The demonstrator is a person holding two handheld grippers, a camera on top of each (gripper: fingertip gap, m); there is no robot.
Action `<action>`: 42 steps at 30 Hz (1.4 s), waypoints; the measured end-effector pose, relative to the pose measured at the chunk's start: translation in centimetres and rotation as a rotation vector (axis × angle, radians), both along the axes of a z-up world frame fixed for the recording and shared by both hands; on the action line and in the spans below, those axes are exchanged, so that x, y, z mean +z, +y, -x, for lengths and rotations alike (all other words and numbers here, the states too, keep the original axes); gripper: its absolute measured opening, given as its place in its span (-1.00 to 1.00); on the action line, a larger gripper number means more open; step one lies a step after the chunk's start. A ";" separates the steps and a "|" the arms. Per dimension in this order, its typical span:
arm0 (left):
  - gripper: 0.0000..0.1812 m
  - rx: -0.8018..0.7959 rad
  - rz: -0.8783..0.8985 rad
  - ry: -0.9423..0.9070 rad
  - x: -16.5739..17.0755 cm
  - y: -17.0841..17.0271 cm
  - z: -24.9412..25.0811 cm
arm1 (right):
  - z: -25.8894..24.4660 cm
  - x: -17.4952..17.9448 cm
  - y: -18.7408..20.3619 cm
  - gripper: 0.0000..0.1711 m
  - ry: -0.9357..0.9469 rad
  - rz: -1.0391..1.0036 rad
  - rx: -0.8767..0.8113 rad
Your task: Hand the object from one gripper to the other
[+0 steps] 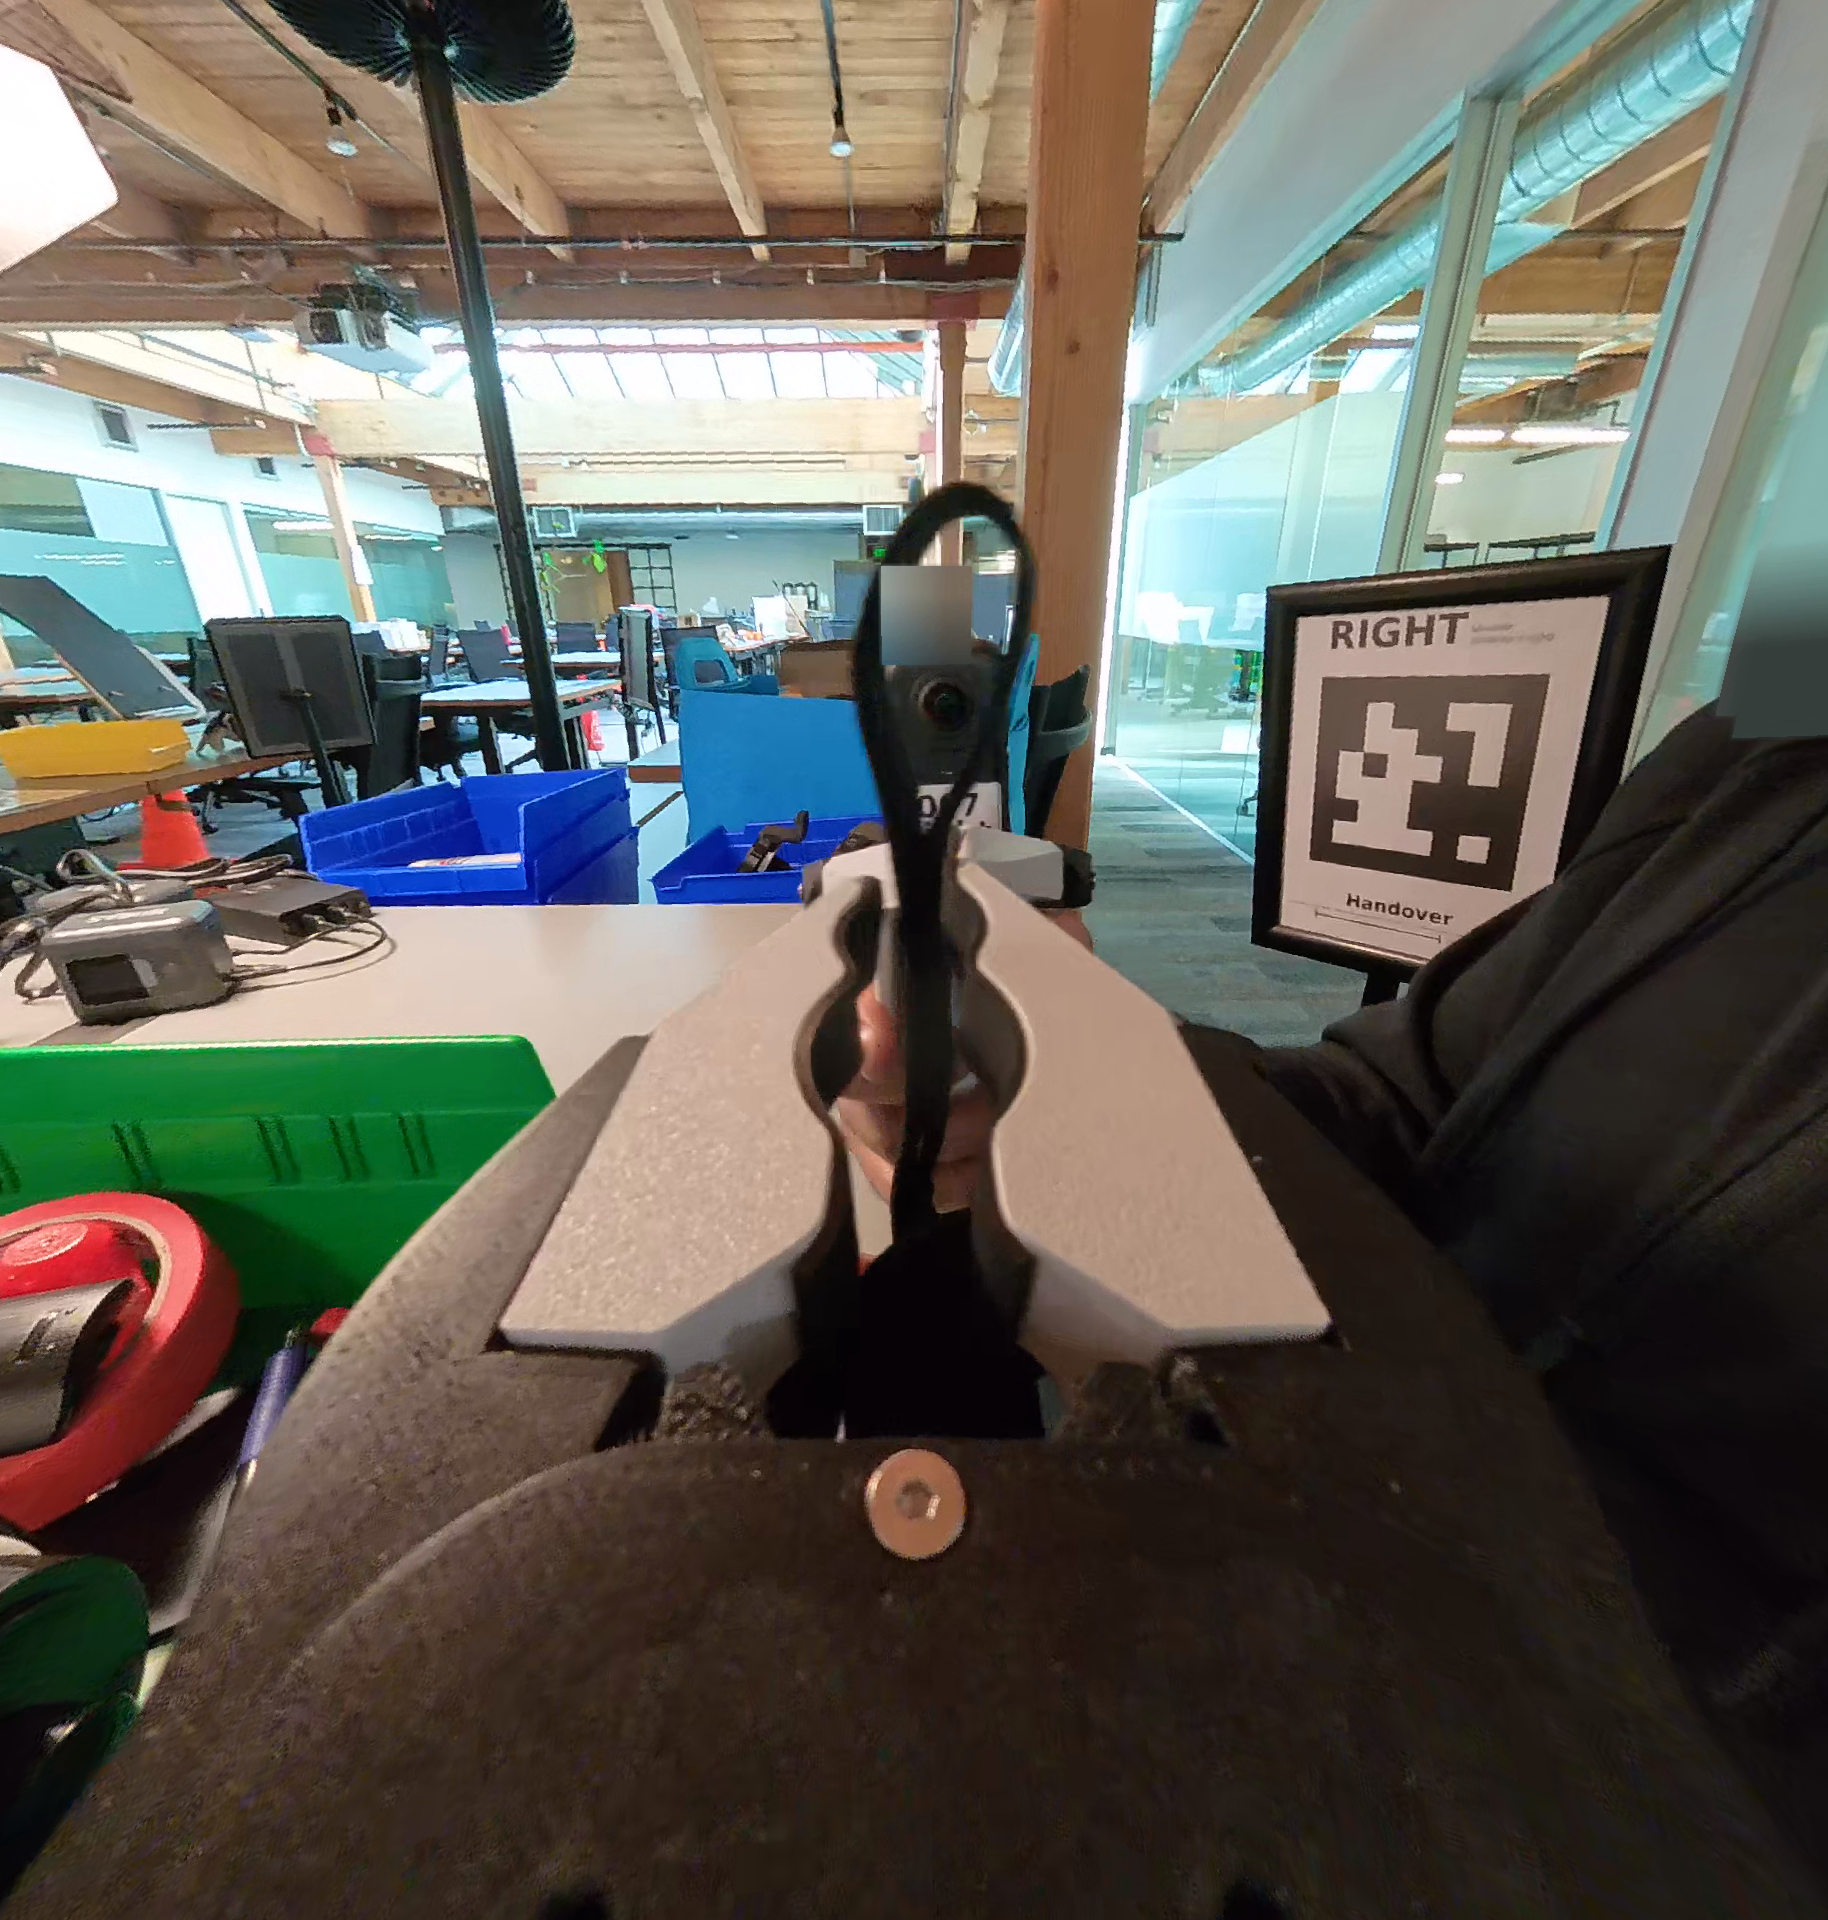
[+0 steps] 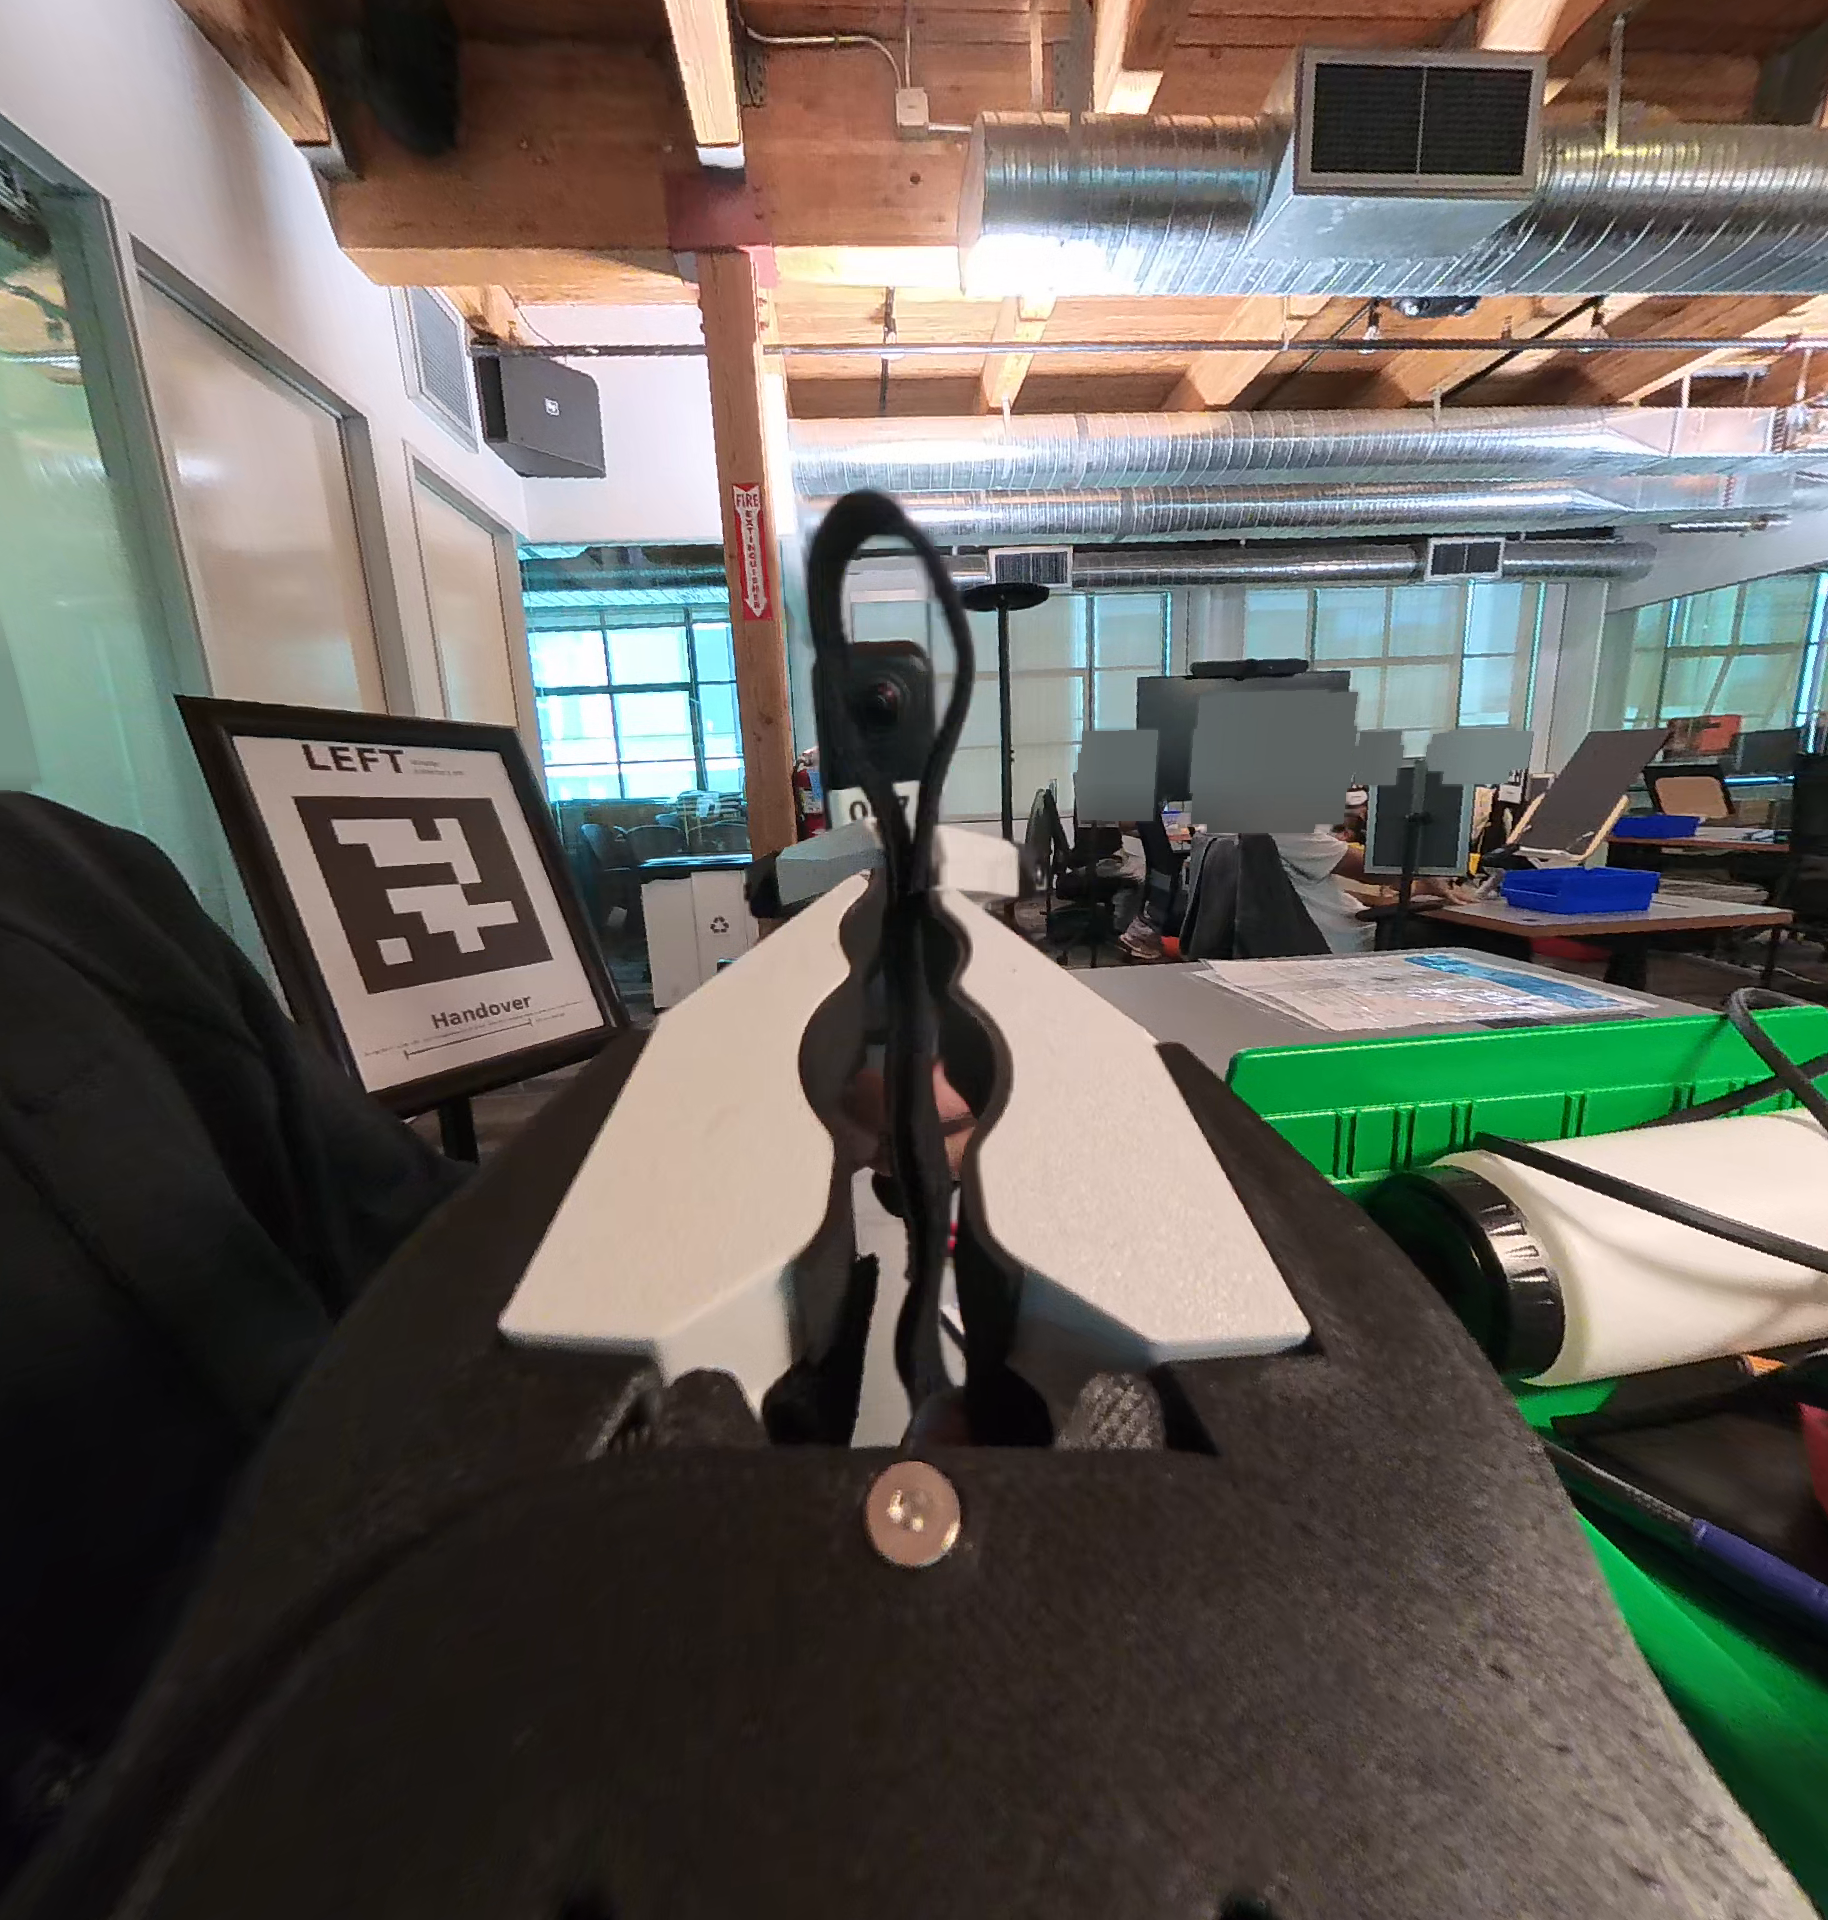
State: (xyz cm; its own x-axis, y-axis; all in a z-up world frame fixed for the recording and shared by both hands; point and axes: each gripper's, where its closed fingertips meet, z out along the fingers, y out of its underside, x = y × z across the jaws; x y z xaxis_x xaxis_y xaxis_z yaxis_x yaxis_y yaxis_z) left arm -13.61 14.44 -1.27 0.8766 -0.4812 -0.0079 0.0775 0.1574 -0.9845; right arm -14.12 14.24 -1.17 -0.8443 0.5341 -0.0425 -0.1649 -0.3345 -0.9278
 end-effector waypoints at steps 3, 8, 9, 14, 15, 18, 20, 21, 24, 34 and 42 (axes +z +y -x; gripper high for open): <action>-0.93 0.002 -0.024 0.032 0.1 -0.1 -0.3 | -0.2 0.6 0.3 -0.74 0.003 0.052 0.017; -0.91 0.004 -0.008 0.038 -0.2 0.1 -0.4 | -0.3 0.6 0.4 -0.92 0.031 0.031 -0.009; -0.88 0.004 -0.011 0.033 -0.1 0.0 -0.4 | -0.2 0.5 0.4 -0.93 0.033 0.019 -0.018; -0.92 -0.004 -0.048 0.032 0.5 -0.3 -0.5 | -0.4 0.5 0.0 -0.88 0.029 0.019 0.009; -0.93 -0.004 -0.059 0.042 0.6 -0.4 -0.6 | -0.5 0.6 0.1 -0.77 0.027 0.035 0.016; -0.93 -0.017 -0.052 0.058 0.3 -0.4 -1.0 | -0.5 0.9 0.3 -0.72 0.022 0.059 0.020; -0.91 -0.005 -0.039 0.064 0.1 -0.2 -0.9 | -0.7 0.8 0.2 -0.91 0.042 0.044 0.017; -0.90 -0.001 -0.038 0.066 0.1 -0.1 -0.9 | -0.6 0.8 0.2 -0.92 0.048 0.034 0.004; -0.79 0.007 -0.056 0.053 0.5 -0.2 -0.7 | -0.5 0.5 0.0 -0.93 0.049 0.005 -0.007; -0.90 -0.021 -0.042 0.119 -0.2 -0.2 -1.8 | -1.3 1.5 0.4 -0.81 0.087 0.066 0.014; -0.92 0.003 -0.079 0.101 0.4 -0.3 -1.3 | -1.3 1.3 0.1 -0.90 0.112 0.022 -0.012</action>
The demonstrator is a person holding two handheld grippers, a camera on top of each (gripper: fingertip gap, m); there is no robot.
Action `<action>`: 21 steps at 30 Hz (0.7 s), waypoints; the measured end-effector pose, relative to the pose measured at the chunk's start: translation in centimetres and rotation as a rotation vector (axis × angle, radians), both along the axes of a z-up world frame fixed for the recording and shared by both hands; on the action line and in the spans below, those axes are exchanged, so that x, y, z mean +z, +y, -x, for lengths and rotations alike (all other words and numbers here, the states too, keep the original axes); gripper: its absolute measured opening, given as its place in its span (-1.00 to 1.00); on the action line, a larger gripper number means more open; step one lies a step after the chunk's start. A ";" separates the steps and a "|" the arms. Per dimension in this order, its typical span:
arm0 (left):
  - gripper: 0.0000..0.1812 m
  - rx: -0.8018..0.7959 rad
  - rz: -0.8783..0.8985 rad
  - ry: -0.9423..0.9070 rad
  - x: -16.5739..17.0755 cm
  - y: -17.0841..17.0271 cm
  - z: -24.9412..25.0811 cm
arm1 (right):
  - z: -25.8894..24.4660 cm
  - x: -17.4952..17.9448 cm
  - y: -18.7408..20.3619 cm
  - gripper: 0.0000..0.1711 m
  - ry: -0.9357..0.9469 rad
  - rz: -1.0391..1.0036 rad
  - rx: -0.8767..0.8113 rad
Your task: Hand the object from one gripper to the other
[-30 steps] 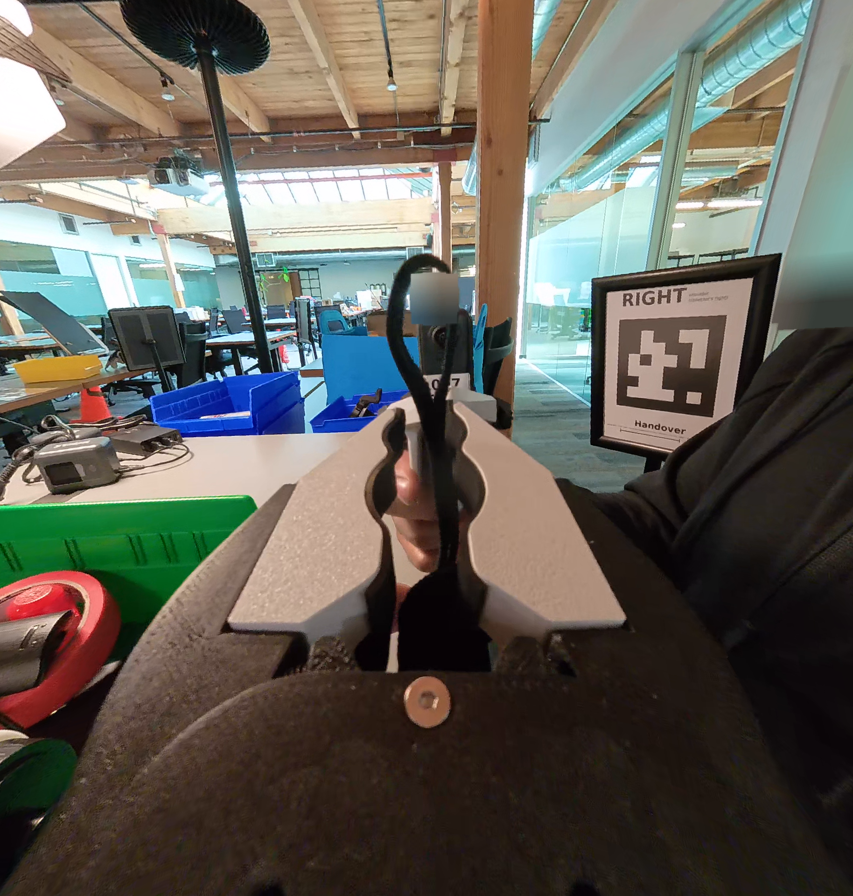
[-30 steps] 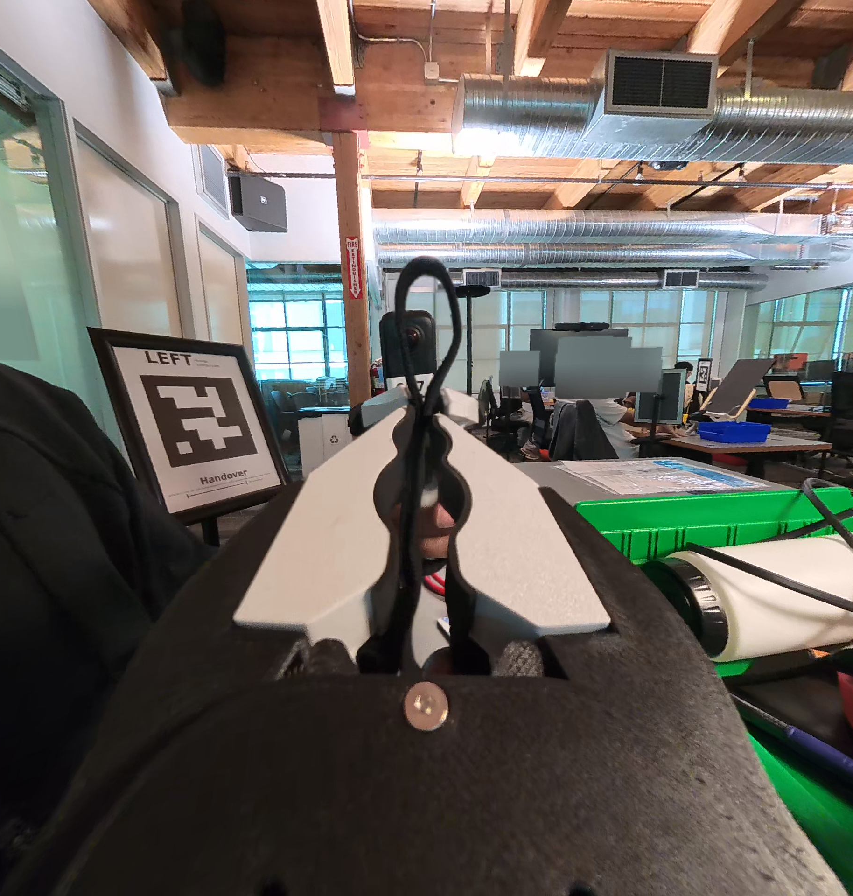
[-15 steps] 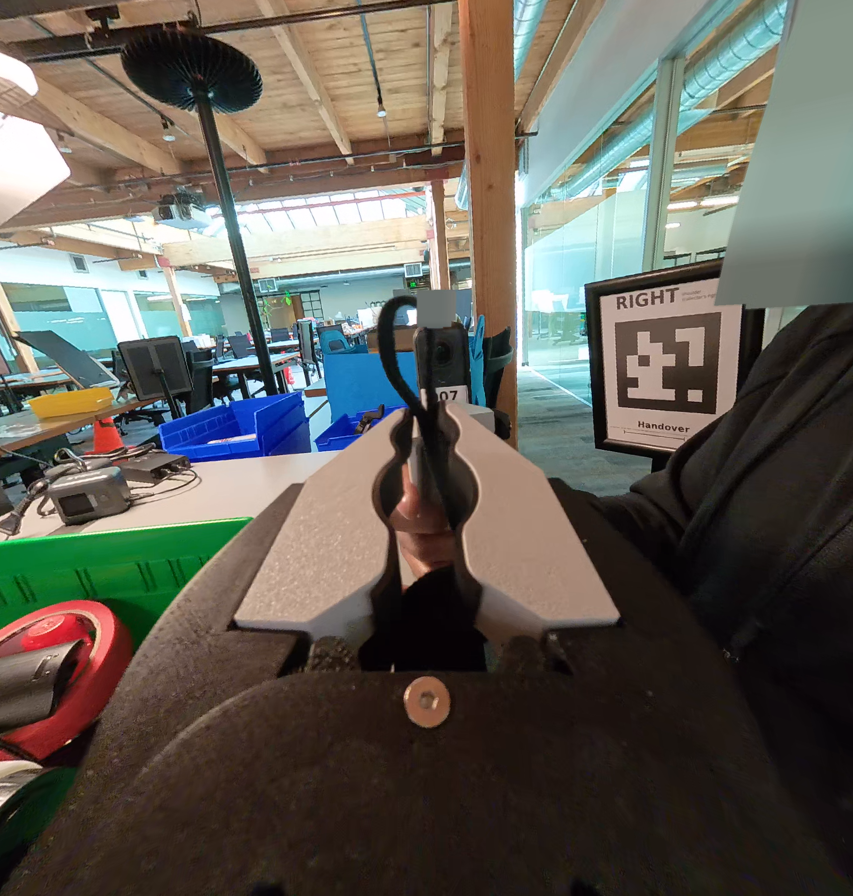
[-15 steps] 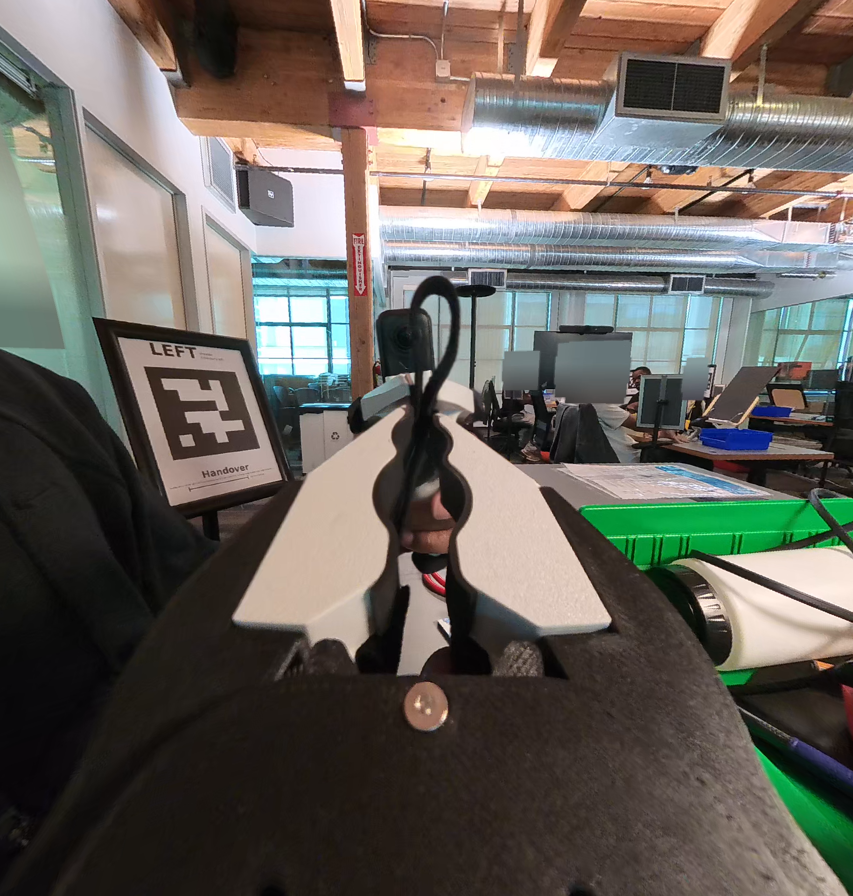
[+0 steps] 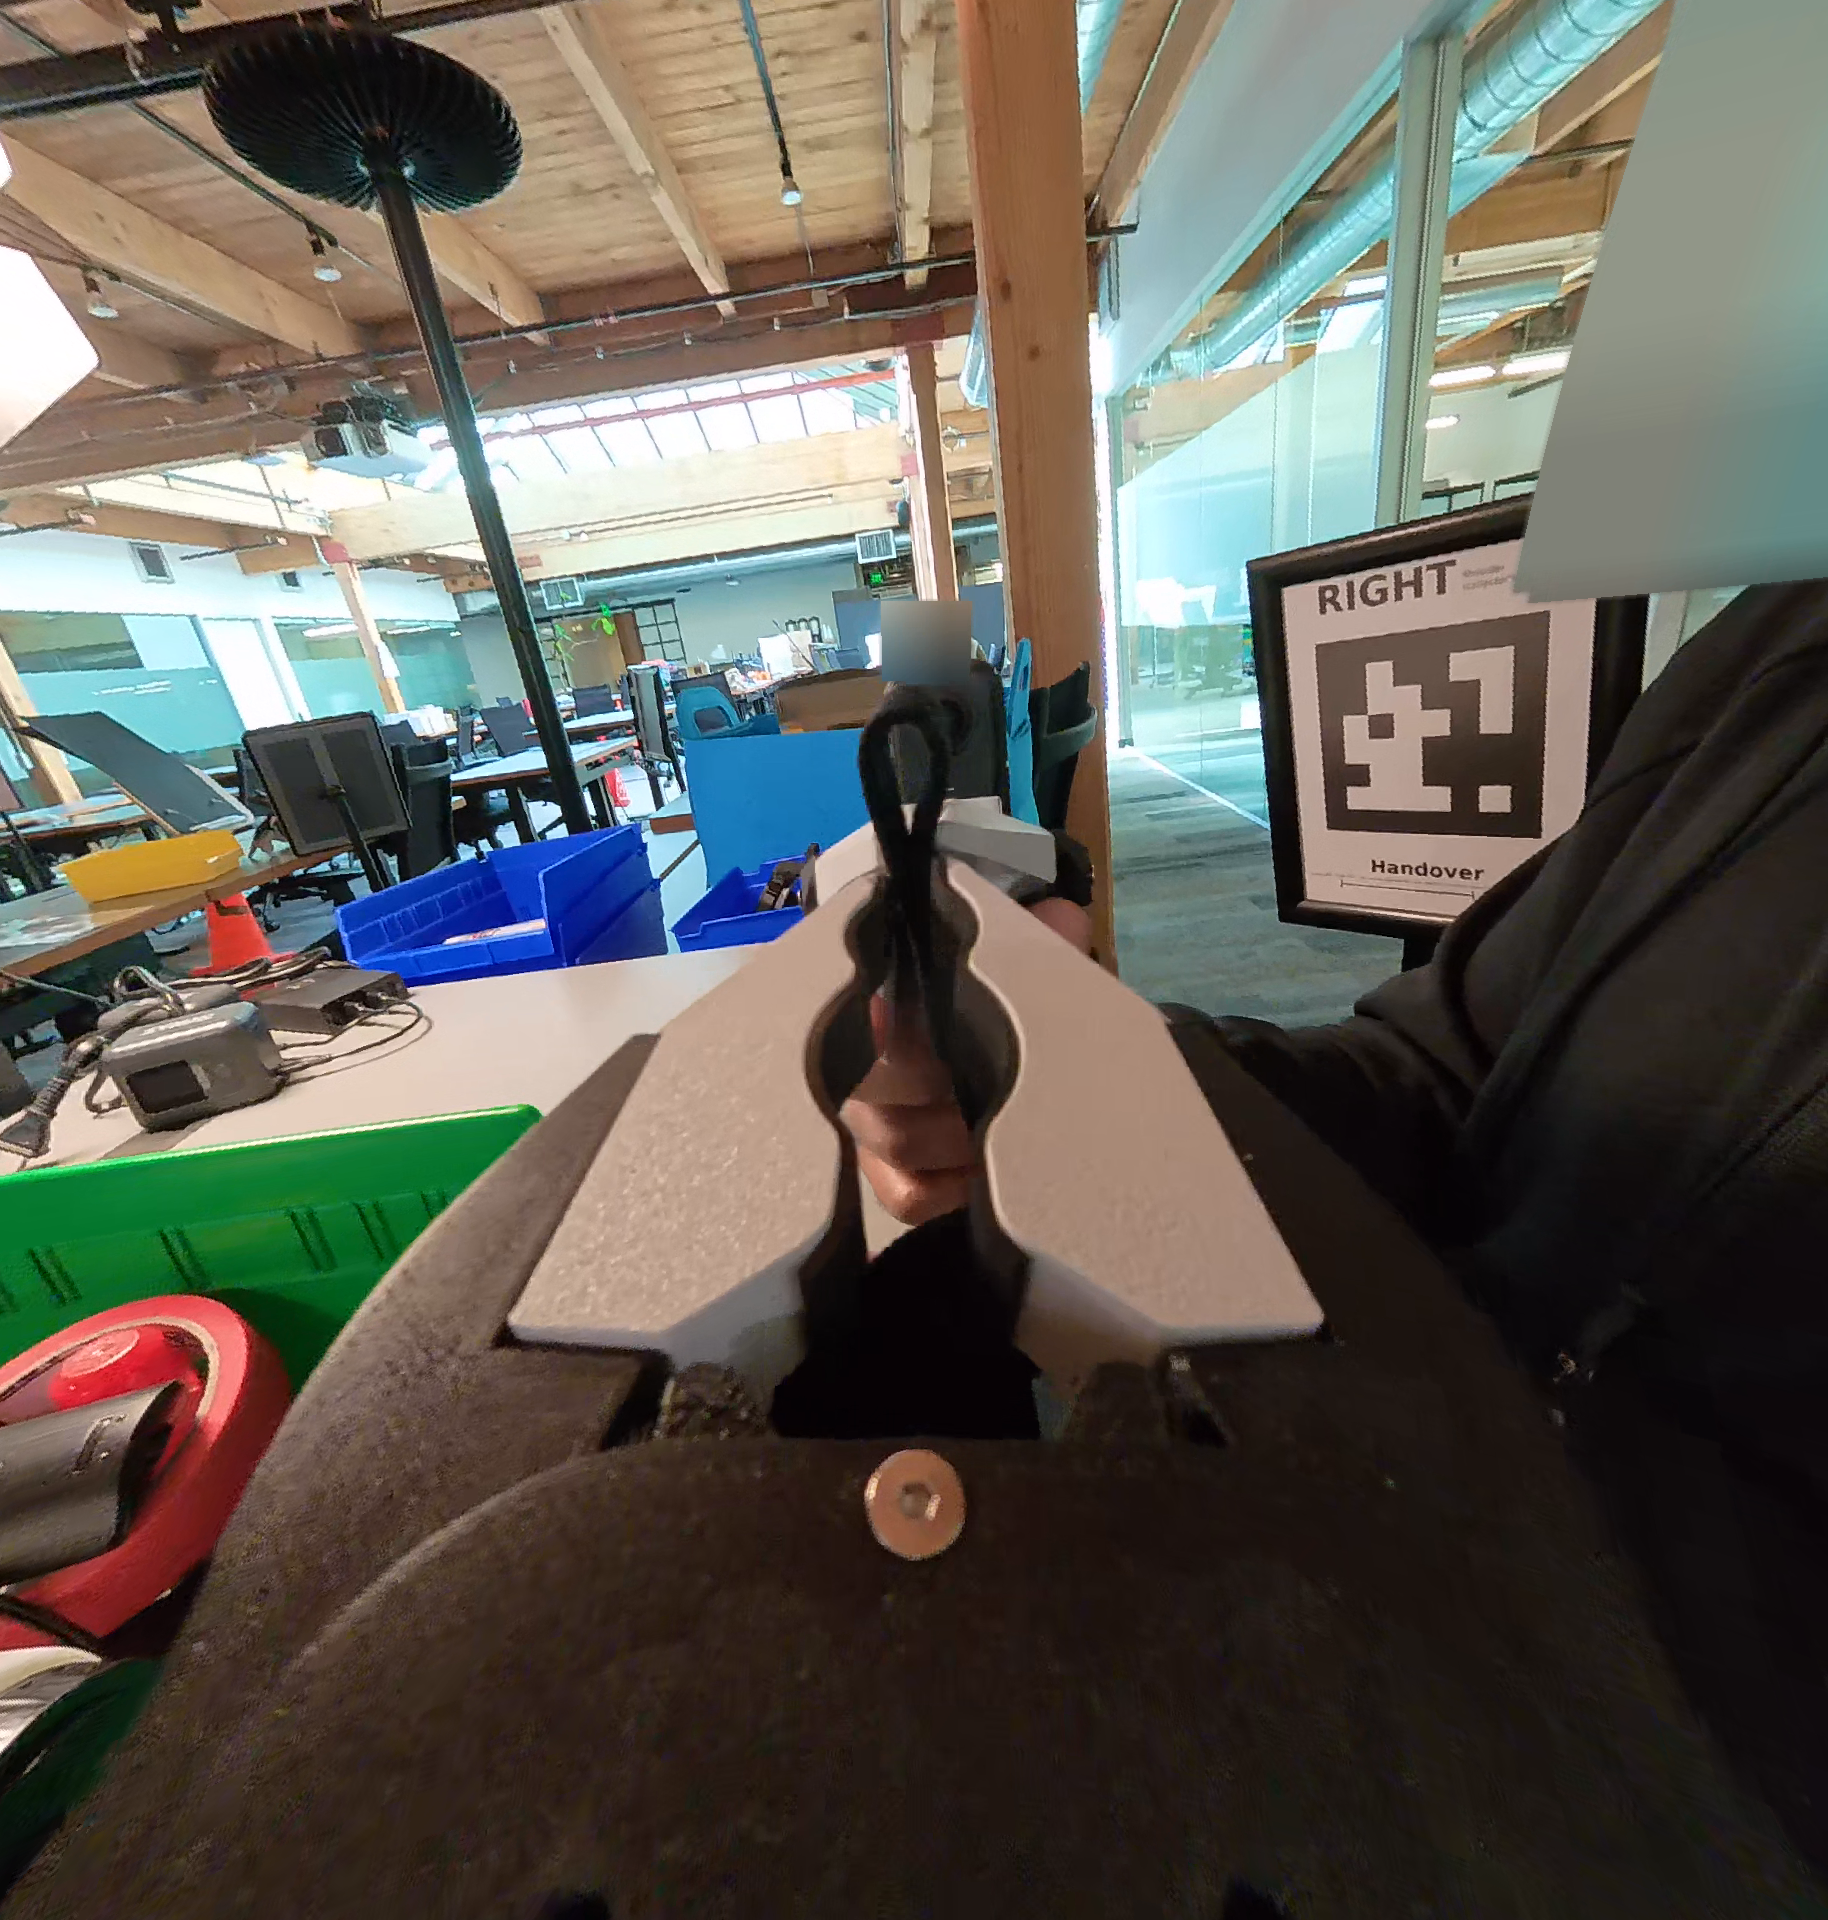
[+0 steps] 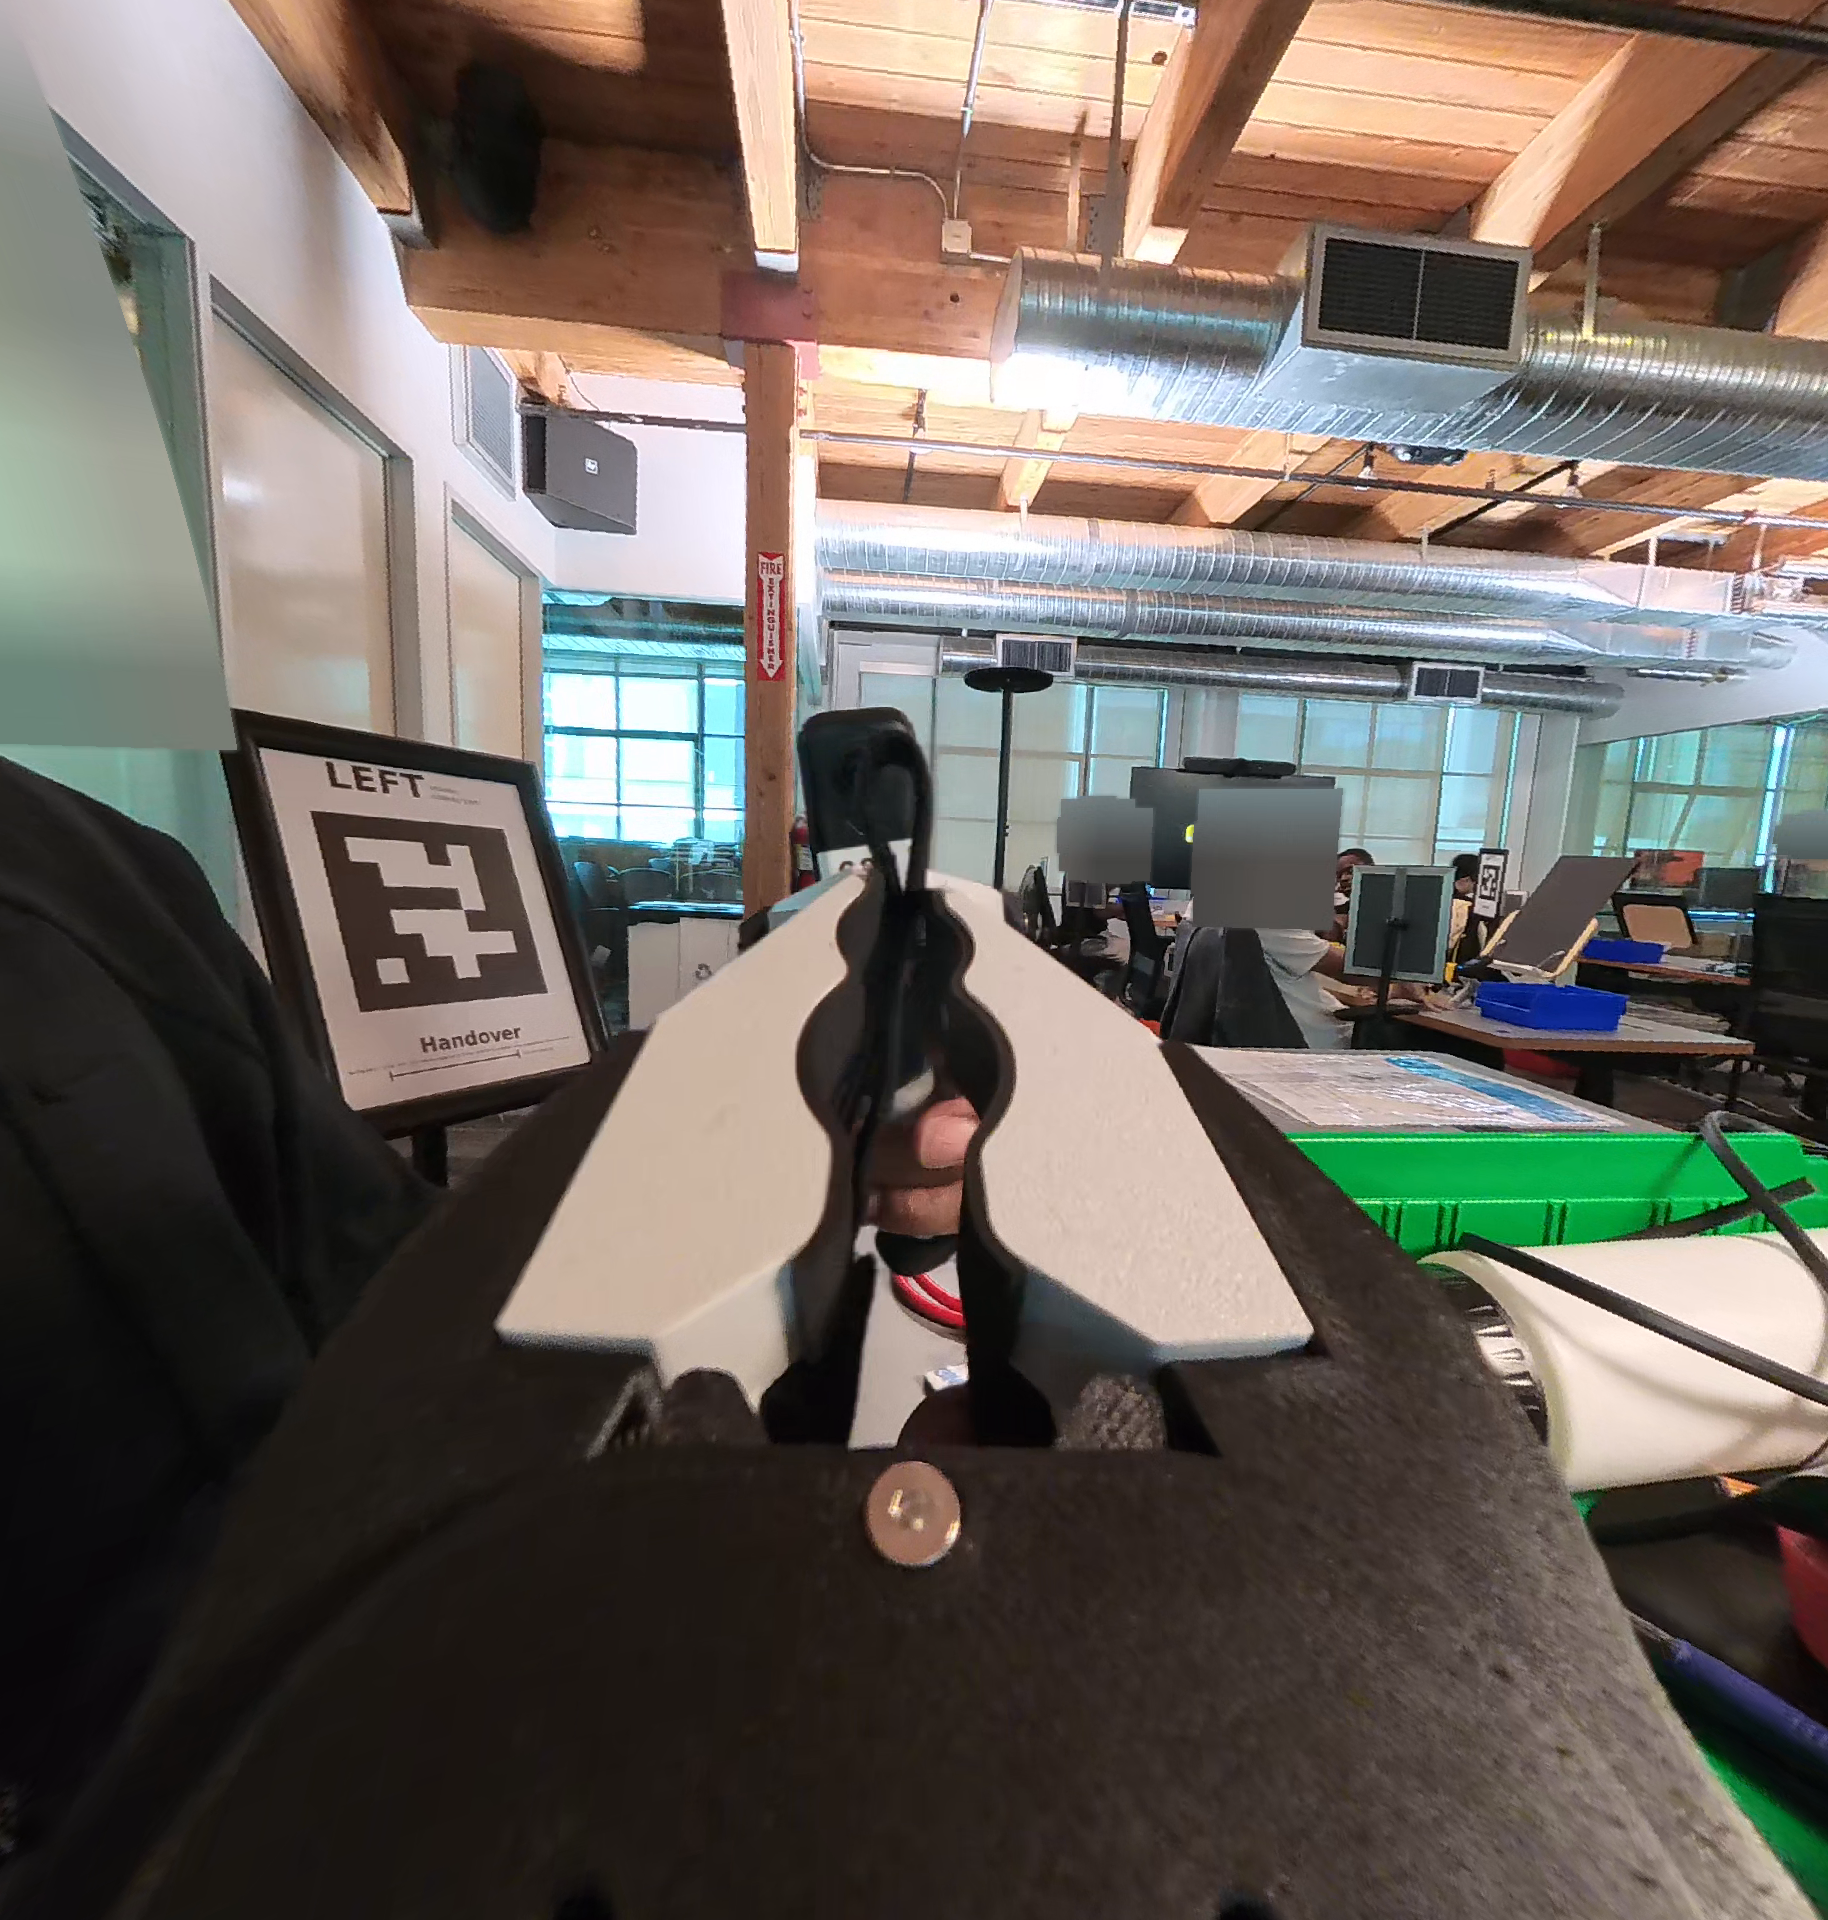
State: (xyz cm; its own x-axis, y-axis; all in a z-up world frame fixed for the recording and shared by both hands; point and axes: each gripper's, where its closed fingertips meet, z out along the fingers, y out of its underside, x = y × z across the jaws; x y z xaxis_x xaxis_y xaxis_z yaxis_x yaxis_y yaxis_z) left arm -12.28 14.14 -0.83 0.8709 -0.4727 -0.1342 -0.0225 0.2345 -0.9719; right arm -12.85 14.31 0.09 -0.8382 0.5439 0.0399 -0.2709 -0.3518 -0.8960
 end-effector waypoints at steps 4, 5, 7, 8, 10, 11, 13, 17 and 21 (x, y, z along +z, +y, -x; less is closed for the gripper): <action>-0.93 -0.019 -0.001 0.023 -0.1 -0.1 -0.5 | -0.3 0.5 0.1 -0.60 -0.010 0.048 0.037; -0.93 -0.014 0.009 0.032 -0.4 0.0 -0.6 | -0.4 0.5 0.1 -0.65 -0.005 0.046 0.038; -0.91 0.005 0.022 0.043 -0.7 0.4 -0.5 | -0.6 0.5 0.0 -0.84 0.019 0.028 0.028; -0.89 0.009 0.021 0.040 -0.6 0.4 -0.4 | -0.5 0.4 0.1 -0.90 0.028 0.018 0.008; -0.79 0.017 0.006 0.019 -0.2 0.3 -0.2 | -0.2 0.1 0.0 -0.92 0.024 -0.008 -0.017; -0.76 0.020 -0.004 0.007 0.0 0.3 0.0 | -0.2 0.0 -0.2 -0.92 0.021 -0.016 -0.009; -0.78 0.019 -0.020 0.000 0.3 0.1 0.1 | -0.2 -0.1 -0.4 -0.91 0.018 -0.022 -0.004; -0.93 0.010 -0.033 0.027 0.3 -0.1 -0.2 | -0.2 0.3 -0.1 -0.69 0.013 0.015 0.002; -0.92 0.012 -0.024 0.046 0.0 0.1 -0.4 | -0.4 0.6 0.3 -0.84 0.030 0.034 -0.001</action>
